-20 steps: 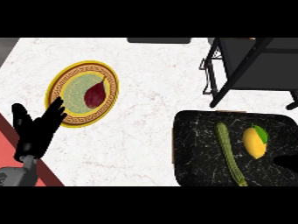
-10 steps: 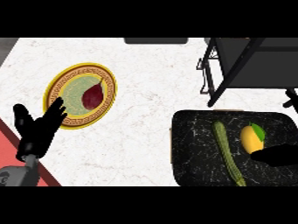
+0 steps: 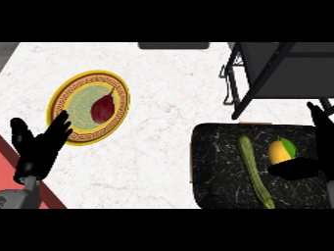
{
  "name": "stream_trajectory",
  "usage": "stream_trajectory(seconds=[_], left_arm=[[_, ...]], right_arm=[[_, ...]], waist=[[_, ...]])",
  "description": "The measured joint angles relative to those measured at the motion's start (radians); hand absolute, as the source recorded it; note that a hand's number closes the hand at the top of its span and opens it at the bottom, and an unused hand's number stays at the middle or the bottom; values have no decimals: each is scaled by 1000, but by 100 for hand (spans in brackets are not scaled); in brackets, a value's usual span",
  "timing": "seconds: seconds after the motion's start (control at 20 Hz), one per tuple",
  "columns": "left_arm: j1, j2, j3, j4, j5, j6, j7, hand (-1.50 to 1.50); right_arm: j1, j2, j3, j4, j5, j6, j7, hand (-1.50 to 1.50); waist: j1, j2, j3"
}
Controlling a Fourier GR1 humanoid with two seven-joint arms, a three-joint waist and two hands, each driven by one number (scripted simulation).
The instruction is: Pick the lemon from the tray and place it in the tiered shelf
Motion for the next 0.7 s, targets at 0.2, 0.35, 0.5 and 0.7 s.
stream_trajectory(seconds=[0.2, 0.35, 0.5, 0.7], left_arm=[[1, -9, 8, -3, -14, 3, 9, 0], [-5, -21, 11, 8, -25, -1, -5, 0], [2, -22, 19, 2, -30, -7, -1, 0], [12, -26, 26, -1, -41, -18, -13, 0]], right_arm=[[30, 38, 1, 13, 52, 6, -13, -150], [11, 71, -6, 78, 88, 8, -25, -150], [20, 88, -16, 108, 123, 12, -37, -150], [6, 118, -33, 172, 171, 16, -51, -150]], waist=[[-4, 0, 0], [-2, 0, 3], [-3, -1, 2], [-2, -2, 4]])
